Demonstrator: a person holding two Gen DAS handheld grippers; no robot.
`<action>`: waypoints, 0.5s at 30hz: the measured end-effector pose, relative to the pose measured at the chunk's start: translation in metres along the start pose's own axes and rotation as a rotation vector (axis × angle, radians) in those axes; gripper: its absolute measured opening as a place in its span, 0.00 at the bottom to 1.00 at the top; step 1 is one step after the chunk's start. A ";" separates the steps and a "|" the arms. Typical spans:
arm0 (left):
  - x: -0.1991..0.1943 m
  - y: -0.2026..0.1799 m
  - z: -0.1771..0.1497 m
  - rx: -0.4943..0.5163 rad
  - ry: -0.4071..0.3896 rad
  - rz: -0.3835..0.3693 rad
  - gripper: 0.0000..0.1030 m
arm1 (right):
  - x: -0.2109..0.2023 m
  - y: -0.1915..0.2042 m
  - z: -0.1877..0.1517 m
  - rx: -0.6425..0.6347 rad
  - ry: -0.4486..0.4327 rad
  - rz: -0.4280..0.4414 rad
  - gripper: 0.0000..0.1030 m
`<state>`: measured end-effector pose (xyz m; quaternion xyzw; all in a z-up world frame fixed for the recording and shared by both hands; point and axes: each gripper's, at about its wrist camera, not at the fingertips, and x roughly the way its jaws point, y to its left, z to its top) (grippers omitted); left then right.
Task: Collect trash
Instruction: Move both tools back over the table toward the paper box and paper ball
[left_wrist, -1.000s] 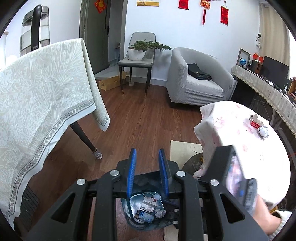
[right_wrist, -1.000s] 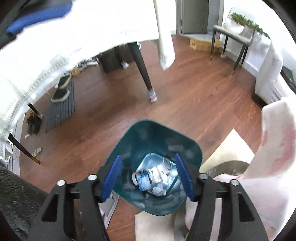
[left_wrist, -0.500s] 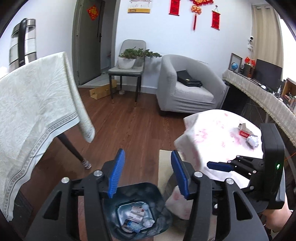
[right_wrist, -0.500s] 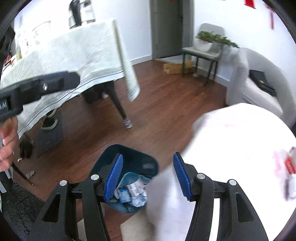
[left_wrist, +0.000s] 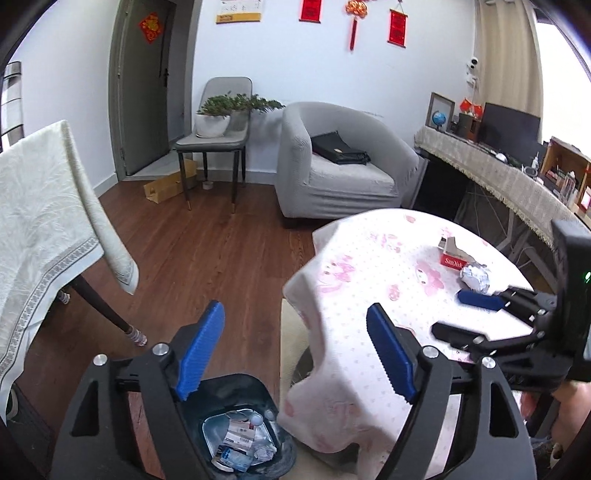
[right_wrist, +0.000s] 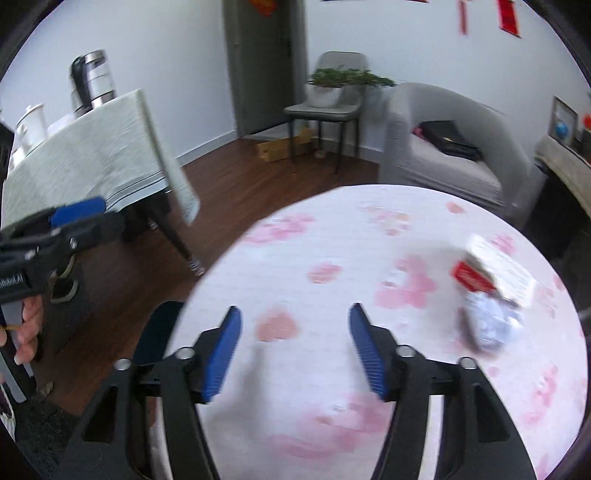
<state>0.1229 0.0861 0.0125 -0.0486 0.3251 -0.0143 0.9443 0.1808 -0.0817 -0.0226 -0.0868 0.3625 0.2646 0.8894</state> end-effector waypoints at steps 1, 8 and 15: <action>0.003 -0.004 0.001 0.006 0.001 -0.003 0.80 | -0.003 -0.006 -0.001 0.009 -0.007 -0.015 0.69; 0.017 -0.027 -0.001 0.030 0.015 -0.036 0.83 | -0.015 -0.054 -0.012 0.107 -0.019 -0.092 0.75; 0.032 -0.046 -0.003 0.030 0.019 -0.063 0.85 | -0.017 -0.086 -0.019 0.172 -0.020 -0.177 0.81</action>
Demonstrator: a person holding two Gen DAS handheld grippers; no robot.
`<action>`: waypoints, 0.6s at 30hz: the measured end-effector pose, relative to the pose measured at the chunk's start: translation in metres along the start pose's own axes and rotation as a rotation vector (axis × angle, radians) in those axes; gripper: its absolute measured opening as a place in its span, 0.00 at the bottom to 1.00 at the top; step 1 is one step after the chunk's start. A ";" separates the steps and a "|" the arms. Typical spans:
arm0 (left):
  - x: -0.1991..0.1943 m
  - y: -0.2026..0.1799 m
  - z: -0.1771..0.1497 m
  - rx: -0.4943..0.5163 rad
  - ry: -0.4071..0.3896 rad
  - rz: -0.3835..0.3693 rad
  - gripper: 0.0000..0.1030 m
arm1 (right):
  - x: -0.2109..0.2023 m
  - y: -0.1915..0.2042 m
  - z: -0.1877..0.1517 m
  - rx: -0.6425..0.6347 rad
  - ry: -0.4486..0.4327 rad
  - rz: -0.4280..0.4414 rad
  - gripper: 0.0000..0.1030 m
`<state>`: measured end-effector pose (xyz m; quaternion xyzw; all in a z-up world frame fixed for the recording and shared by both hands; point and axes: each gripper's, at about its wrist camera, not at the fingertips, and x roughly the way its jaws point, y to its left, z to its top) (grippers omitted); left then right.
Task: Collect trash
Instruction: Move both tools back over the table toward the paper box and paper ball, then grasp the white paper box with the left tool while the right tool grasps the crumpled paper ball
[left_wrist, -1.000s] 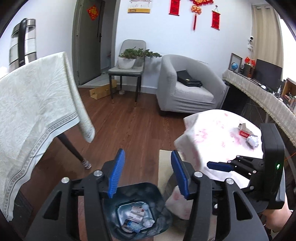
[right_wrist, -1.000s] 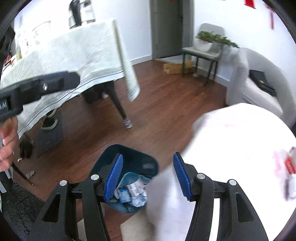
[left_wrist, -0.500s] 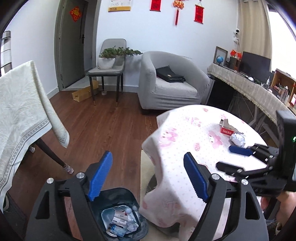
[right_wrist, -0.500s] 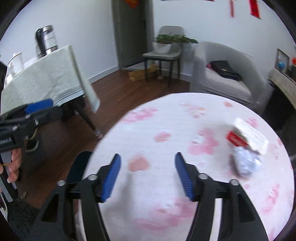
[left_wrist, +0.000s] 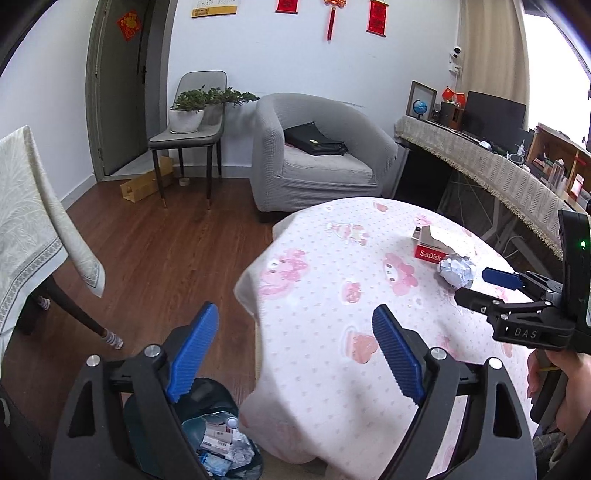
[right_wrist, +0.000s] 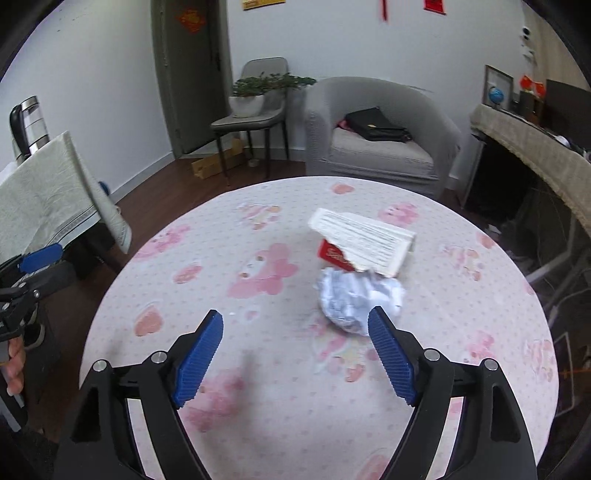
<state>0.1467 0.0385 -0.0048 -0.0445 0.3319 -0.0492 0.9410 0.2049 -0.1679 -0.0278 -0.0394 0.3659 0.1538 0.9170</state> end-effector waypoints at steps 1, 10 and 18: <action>0.002 -0.004 -0.002 0.015 -0.011 0.010 0.85 | 0.002 -0.005 0.000 0.017 0.003 -0.001 0.82; 0.015 -0.027 -0.005 0.091 -0.026 -0.042 0.88 | 0.028 -0.021 0.007 0.063 0.032 -0.048 0.83; 0.027 -0.064 -0.010 0.190 0.021 -0.146 0.91 | 0.043 -0.027 0.012 0.098 0.070 -0.055 0.78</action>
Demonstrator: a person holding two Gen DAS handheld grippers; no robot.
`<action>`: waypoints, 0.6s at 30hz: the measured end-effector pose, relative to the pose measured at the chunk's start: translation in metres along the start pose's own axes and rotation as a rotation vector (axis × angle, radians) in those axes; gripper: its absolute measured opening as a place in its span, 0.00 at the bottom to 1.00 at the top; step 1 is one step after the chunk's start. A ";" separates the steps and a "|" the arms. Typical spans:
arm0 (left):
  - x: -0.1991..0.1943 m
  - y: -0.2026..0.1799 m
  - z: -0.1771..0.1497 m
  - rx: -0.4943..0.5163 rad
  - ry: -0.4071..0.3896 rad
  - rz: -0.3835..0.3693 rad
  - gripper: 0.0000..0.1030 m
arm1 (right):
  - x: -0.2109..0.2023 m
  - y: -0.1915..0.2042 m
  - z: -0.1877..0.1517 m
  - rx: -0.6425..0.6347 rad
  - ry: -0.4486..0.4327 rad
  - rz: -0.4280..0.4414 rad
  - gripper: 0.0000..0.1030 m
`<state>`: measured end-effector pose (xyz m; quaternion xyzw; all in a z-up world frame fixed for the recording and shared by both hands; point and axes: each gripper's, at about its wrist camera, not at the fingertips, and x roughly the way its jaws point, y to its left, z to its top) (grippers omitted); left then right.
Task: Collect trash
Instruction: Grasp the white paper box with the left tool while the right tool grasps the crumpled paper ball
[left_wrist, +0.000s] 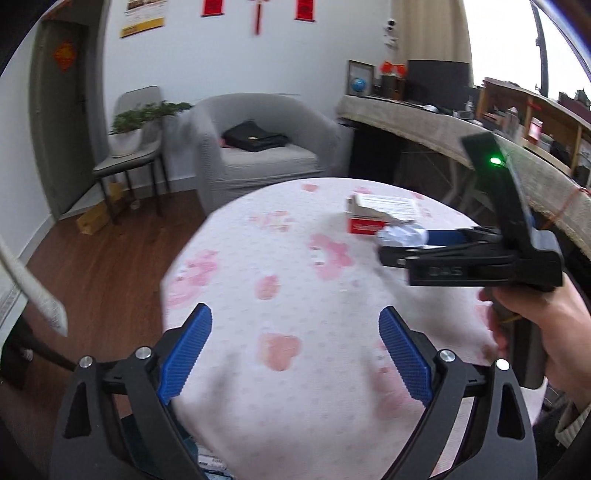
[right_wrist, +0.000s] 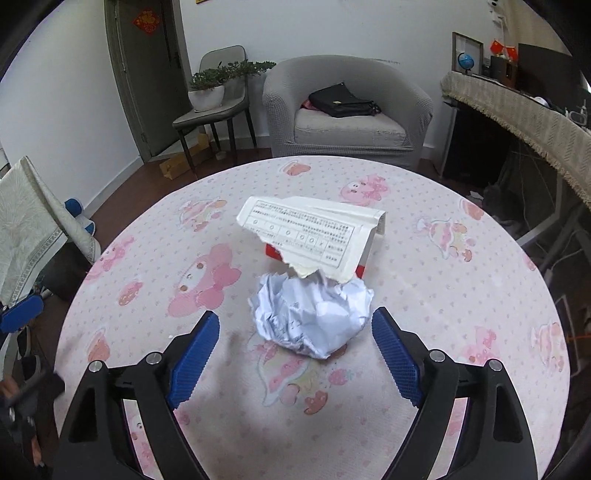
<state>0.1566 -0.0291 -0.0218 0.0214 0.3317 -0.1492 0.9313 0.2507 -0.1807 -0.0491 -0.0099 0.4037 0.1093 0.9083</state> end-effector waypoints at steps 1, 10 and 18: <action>0.003 -0.002 0.002 -0.002 0.013 -0.008 0.91 | 0.003 -0.002 0.001 -0.003 0.012 0.001 0.71; 0.020 -0.003 0.031 -0.038 0.034 -0.080 0.93 | -0.001 -0.011 -0.001 0.003 0.029 0.066 0.51; 0.034 -0.037 0.062 0.075 0.020 -0.101 0.94 | -0.021 -0.046 -0.007 0.054 0.024 0.084 0.51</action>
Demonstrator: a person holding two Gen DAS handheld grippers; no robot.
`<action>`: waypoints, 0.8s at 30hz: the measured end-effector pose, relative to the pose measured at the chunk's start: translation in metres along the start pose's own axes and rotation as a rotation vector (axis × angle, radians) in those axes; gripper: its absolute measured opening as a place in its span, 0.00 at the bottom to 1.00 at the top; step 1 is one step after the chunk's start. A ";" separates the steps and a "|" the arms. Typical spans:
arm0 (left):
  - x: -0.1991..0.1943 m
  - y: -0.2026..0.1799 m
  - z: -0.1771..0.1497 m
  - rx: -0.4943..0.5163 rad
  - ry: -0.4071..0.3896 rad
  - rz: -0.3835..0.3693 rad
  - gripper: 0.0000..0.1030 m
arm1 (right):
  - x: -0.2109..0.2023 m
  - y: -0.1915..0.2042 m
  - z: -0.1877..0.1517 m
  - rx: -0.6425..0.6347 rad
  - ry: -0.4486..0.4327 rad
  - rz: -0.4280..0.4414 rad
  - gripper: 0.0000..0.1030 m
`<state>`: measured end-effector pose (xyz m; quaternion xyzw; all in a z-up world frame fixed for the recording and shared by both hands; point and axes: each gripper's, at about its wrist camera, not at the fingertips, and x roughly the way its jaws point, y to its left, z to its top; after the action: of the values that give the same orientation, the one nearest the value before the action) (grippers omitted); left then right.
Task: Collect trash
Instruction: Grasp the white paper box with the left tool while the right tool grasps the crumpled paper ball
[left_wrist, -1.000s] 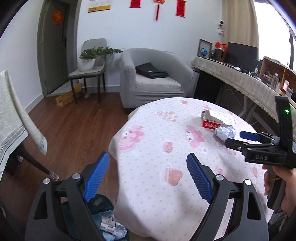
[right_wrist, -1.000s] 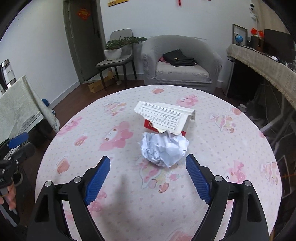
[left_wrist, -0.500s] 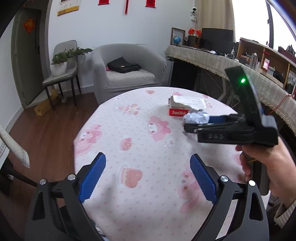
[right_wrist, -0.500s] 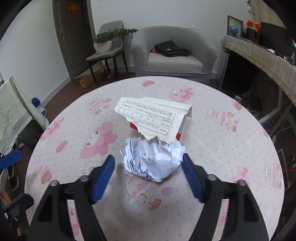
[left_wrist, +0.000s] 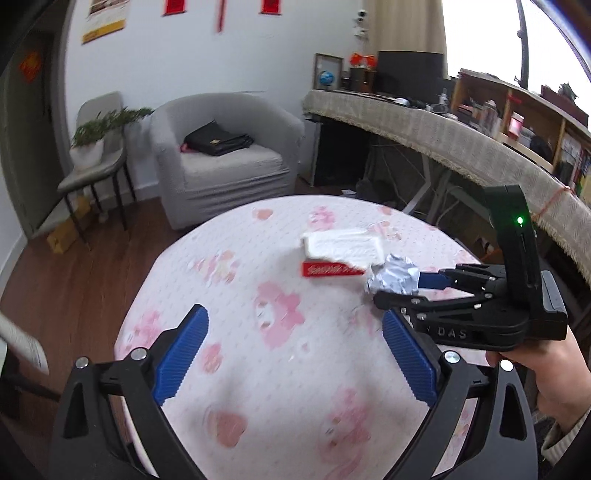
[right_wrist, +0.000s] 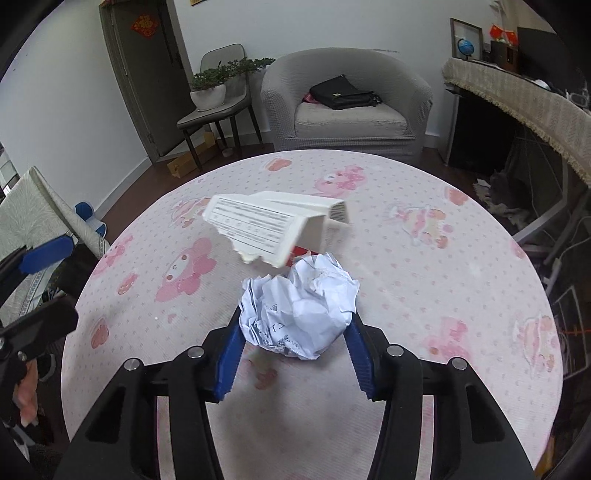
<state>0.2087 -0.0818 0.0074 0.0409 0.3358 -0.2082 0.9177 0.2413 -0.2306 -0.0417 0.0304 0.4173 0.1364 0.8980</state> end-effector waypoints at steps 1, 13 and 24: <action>0.004 -0.005 0.005 0.008 0.001 -0.006 0.95 | -0.003 -0.005 -0.001 0.013 -0.002 0.012 0.51; 0.067 -0.028 0.037 0.032 0.084 -0.042 0.95 | -0.029 -0.049 -0.007 0.097 -0.048 0.045 0.51; 0.112 -0.037 0.054 0.020 0.126 -0.055 0.95 | -0.032 -0.062 -0.009 0.123 -0.050 0.055 0.51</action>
<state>0.3026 -0.1666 -0.0194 0.0539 0.3918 -0.2335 0.8883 0.2290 -0.2989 -0.0342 0.1001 0.4014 0.1342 0.9005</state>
